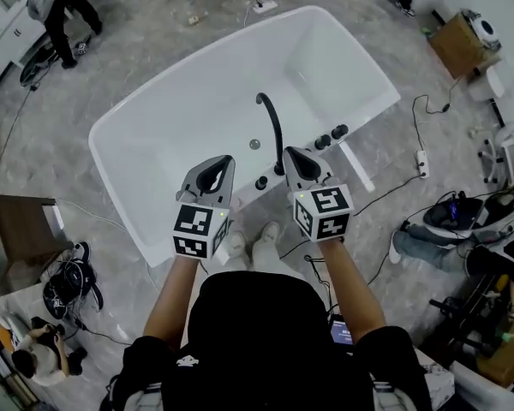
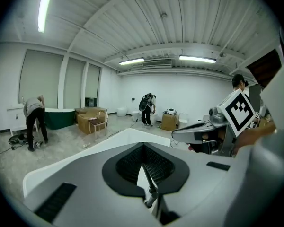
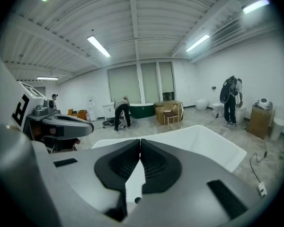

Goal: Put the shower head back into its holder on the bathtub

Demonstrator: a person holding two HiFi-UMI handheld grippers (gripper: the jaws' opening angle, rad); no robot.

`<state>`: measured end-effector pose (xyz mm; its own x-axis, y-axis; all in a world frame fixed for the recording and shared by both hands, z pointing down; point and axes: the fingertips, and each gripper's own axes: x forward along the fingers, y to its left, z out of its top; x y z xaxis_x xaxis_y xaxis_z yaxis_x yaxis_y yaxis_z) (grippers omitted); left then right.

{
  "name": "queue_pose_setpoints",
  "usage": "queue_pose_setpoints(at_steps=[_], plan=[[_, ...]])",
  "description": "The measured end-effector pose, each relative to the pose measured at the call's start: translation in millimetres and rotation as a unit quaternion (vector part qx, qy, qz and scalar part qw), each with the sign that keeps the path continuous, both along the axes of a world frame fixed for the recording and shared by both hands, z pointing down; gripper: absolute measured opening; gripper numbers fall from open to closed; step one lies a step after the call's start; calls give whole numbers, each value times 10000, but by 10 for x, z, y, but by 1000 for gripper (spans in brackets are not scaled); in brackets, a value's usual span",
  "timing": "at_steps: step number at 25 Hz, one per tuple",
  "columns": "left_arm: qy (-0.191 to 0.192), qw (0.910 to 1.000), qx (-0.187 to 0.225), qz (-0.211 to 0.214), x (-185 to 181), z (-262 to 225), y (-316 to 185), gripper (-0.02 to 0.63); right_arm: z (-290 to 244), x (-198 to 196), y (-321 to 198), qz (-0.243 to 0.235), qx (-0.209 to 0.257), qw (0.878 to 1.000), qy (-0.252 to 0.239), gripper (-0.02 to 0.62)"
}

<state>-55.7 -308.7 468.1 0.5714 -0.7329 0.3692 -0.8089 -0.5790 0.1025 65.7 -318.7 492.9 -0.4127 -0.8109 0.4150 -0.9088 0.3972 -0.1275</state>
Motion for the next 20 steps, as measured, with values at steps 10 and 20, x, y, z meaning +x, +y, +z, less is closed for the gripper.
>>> queue_pose_setpoints(at_steps=[10,20], plan=[[-40,9987,485,122,50,-602,-66,14,-870,51,-66,-99,828,9965,-4,23],[-53,9947,1027,58,78,-1076,-184,14,-1354,219,-108,-41,1355,9907,-78,23]])
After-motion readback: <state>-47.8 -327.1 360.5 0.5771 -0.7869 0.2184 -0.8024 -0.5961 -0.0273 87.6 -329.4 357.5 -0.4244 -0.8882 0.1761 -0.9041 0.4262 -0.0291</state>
